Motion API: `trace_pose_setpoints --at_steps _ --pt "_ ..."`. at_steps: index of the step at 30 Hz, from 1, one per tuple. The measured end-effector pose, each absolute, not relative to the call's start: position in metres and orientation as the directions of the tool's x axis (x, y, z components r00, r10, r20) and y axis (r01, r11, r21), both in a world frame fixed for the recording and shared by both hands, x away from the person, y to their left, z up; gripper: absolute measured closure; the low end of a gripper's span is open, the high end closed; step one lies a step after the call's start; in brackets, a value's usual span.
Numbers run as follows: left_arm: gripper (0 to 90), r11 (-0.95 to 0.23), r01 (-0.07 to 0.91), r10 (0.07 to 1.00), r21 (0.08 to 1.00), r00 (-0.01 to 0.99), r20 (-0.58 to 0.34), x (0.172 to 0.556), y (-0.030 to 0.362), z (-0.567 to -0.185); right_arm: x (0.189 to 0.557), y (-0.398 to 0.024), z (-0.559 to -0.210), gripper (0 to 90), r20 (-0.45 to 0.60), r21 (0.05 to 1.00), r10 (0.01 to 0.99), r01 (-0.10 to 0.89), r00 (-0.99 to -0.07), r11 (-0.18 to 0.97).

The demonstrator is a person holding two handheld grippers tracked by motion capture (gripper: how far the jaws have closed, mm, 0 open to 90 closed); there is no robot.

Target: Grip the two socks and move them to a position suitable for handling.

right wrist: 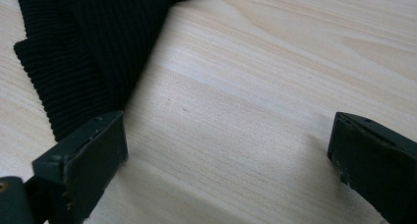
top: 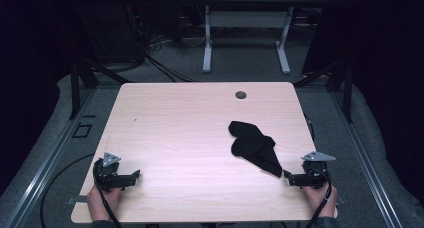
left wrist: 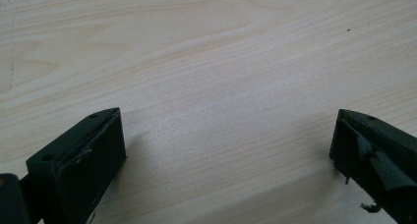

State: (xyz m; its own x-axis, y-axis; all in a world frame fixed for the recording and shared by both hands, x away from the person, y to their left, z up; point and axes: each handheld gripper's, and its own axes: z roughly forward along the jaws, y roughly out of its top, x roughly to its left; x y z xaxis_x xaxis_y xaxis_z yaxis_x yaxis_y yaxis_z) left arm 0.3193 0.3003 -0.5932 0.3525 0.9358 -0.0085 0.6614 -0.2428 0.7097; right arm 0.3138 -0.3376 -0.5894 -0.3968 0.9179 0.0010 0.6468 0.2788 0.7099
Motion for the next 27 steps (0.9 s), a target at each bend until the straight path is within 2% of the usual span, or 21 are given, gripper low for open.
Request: trace_pose_setpoints --at_steps 21,27 --pt "0.1 -0.243 0.661 0.936 0.71 0.352 -0.007 0.3192 0.3003 -0.5931 0.3144 -0.3387 -0.5882 2.9 0.005 0.706 0.919 0.653 -0.394 0.276" --pt "0.1 -0.242 0.66 0.936 0.711 0.351 -0.007 0.3192 0.3003 -0.5932 0.3189 -0.3415 -0.5854 0.6 0.041 0.69 0.915 0.673 -0.402 0.265"
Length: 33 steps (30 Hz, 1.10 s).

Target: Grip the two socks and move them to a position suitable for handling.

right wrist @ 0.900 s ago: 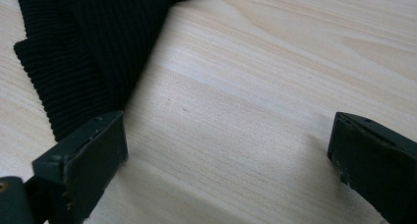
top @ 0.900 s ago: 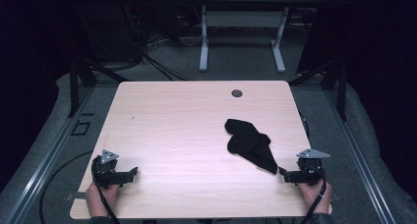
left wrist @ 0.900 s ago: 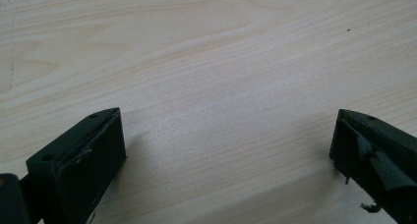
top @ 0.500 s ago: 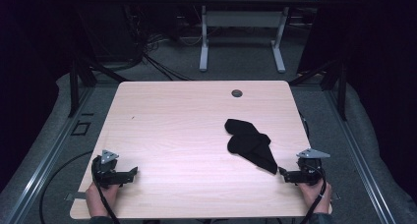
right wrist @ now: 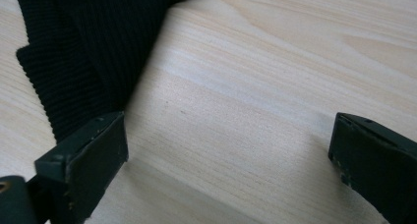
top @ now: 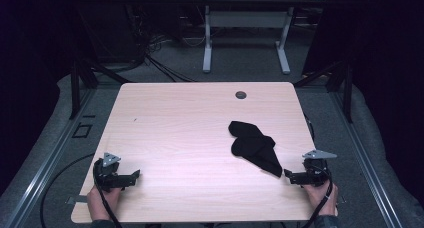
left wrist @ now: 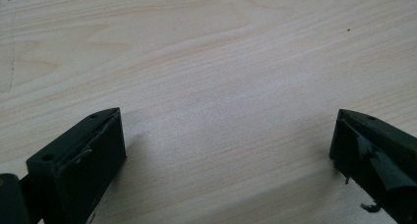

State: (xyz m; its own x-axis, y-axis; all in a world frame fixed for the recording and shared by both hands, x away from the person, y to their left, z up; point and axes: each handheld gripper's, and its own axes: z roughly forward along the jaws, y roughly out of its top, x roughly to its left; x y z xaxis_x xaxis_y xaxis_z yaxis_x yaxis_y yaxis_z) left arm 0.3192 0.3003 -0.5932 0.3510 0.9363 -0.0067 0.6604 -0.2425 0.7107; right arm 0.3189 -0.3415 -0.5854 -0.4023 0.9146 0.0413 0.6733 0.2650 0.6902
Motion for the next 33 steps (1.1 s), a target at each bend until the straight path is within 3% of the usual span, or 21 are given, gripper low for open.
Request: trace_pose_setpoints --at_steps 14,26,28,30,33 --pt "0.2 -0.242 0.659 0.937 0.712 0.35 -0.006 0.319 0.3 -0.593 0.333 -0.324 -0.548 0.0 0.087 0.694 0.875 0.659 -0.477 0.29" --pt "0.2 -0.241 0.66 0.937 0.712 0.349 -0.007 0.319 0.3 -0.593 0.371 -0.28 -0.529 0.1 0.066 0.679 0.792 0.608 -0.607 0.41" --pt "0.2 -0.241 0.66 0.937 0.712 0.35 -0.007 0.319 0.3 -0.593 0.375 -0.277 -0.53 3.7 0.07 0.673 0.786 0.611 -0.615 0.418" --pt "0.2 -0.238 0.661 0.937 0.712 0.348 -0.01 0.319 0.3 -0.593 0.384 -0.264 -0.532 15.8 0.047 0.68 0.78 0.592 -0.623 0.433" --pt "0.2 -0.24 0.661 0.937 0.711 0.35 -0.008 0.319 0.3 -0.593 0.393 -0.253 -0.54 20.6 0.048 0.648 0.776 0.611 -0.629 0.455"
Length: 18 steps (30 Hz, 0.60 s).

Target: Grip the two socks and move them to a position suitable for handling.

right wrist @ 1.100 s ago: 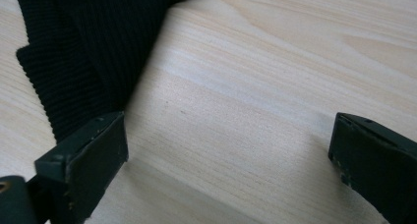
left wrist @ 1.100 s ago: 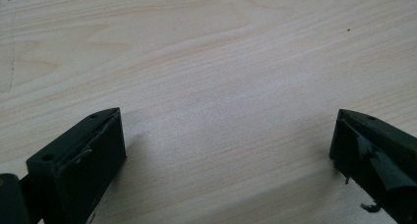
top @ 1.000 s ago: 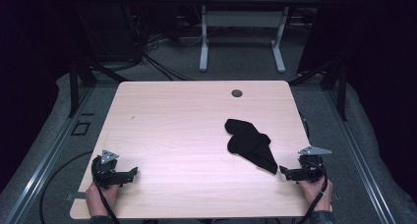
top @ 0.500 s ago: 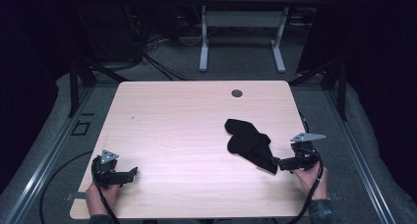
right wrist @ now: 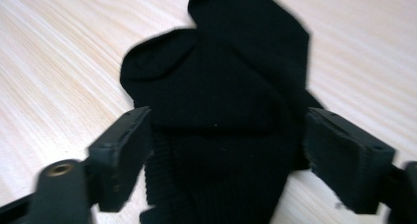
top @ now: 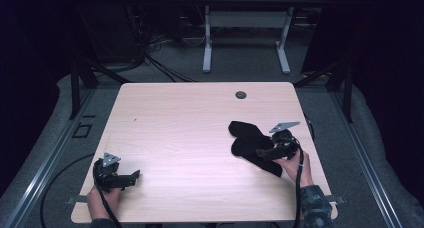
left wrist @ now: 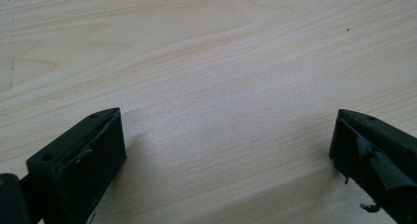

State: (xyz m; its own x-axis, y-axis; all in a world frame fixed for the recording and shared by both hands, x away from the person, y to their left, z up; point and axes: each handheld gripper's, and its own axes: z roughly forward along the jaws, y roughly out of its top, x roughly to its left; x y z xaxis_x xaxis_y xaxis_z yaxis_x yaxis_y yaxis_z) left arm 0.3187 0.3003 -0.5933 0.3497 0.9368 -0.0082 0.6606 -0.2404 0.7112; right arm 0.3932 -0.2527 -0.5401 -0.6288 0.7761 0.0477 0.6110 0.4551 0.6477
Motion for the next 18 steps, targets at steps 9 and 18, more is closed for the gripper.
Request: trace_pose_setpoints --at_steps 9,18 --pt "0.2 -0.238 0.661 0.937 0.712 0.349 -0.01 0.319 0.3 -0.593 0.403 -0.239 -0.558 54.1 0.046 0.573 0.792 0.665 -0.609 0.479" --pt "0.2 -0.241 0.661 0.937 0.711 0.35 -0.008 0.319 0.3 -0.593 0.402 -0.244 -0.557 87.6 0.052 0.6 0.809 0.666 -0.585 0.443"
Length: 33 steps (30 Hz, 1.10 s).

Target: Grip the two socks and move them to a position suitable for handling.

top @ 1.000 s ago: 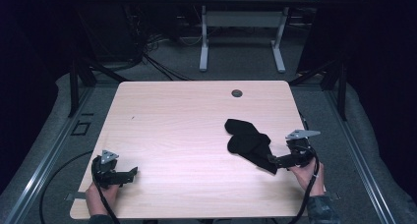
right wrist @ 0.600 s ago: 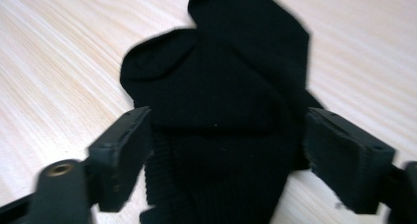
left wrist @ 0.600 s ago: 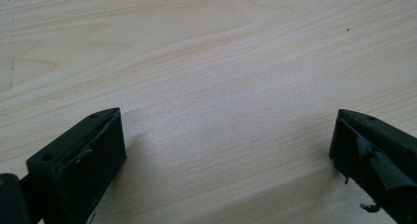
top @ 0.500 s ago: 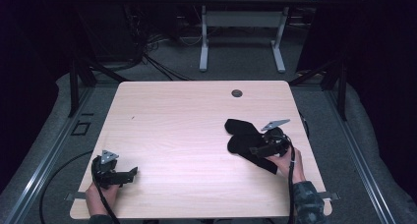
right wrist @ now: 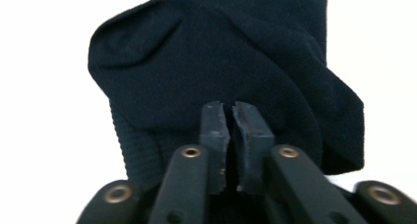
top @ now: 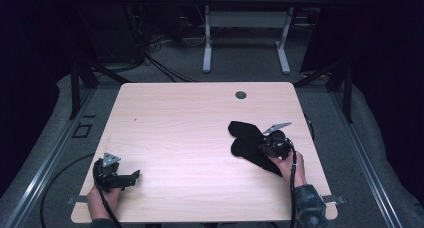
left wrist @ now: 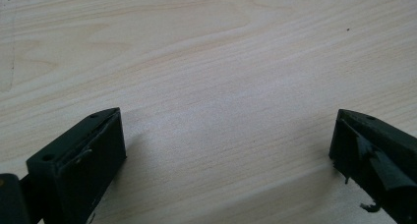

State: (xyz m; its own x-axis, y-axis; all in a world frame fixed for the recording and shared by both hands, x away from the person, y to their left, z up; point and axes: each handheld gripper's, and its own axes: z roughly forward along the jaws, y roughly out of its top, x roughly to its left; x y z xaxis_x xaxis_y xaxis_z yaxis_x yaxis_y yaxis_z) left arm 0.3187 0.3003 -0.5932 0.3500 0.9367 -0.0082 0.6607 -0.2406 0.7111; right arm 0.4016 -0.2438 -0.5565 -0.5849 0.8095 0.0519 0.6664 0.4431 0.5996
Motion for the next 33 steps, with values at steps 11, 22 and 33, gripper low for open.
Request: trace_pose_setpoints --at_steps 11,22,33 --pt "0.2 -0.241 0.66 0.937 0.712 0.35 -0.007 0.319 0.3 -0.593 0.392 -0.248 -0.537 90.0 0.048 0.656 0.815 0.634 -0.577 0.41" --pt "0.2 -0.241 0.661 0.937 0.711 0.35 -0.008 0.319 0.3 -0.593 0.382 -0.255 -0.505 90.0 0.048 0.722 0.818 0.587 -0.573 0.368" --pt "0.2 -0.241 0.66 0.937 0.711 0.35 -0.008 0.319 0.3 -0.593 0.37 -0.249 -0.474 90.0 0.022 0.771 0.8 0.52 -0.6 0.368"
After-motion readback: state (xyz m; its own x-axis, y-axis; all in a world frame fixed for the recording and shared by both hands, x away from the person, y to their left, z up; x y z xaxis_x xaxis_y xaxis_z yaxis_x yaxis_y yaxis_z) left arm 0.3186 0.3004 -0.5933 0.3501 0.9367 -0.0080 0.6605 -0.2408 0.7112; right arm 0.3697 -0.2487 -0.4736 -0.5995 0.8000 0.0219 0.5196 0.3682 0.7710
